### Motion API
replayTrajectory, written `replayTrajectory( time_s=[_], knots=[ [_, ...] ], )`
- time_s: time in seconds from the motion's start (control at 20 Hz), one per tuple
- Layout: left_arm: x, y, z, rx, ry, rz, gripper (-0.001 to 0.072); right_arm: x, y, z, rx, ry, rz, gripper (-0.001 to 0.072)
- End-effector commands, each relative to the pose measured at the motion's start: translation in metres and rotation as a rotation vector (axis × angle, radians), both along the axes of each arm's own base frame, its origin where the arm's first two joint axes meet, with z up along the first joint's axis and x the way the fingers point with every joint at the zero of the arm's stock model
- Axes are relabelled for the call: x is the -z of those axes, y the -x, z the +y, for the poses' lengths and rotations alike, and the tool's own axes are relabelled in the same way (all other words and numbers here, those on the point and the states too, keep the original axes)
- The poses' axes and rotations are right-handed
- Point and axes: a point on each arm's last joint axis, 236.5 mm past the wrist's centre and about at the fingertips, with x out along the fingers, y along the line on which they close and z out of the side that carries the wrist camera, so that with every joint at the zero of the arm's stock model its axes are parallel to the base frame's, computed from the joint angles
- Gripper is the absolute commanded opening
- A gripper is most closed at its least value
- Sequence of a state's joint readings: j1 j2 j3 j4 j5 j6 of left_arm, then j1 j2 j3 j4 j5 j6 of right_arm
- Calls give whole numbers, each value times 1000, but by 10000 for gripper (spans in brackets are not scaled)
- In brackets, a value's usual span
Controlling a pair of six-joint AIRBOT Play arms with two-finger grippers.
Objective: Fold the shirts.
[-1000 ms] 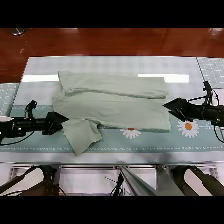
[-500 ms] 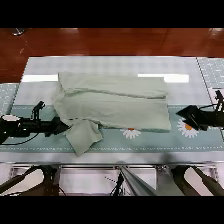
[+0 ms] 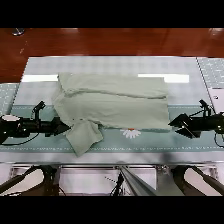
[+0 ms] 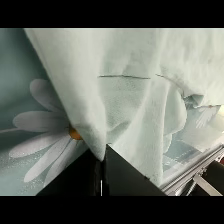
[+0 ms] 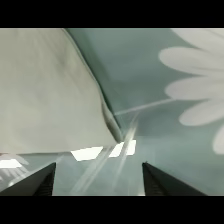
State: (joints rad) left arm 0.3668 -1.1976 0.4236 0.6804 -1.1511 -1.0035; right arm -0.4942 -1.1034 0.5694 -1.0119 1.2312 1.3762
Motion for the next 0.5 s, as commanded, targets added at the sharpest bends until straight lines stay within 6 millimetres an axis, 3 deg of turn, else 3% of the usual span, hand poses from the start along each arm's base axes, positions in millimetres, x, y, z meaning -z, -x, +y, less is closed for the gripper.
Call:
replayTrajectory(
  time_s=[0.0,0.2,0.45],
  knots=[
    [0,0,0,0,1,-1,26,8,-17,5,29,-54,-7,625],
    [0,0,0,1,1,-1,26,18,-14,17,-6,-93,29,624],
    [0,-1,0,0,0,-2,25,15,-53,21,41,-53,-84,623]
  ],
)
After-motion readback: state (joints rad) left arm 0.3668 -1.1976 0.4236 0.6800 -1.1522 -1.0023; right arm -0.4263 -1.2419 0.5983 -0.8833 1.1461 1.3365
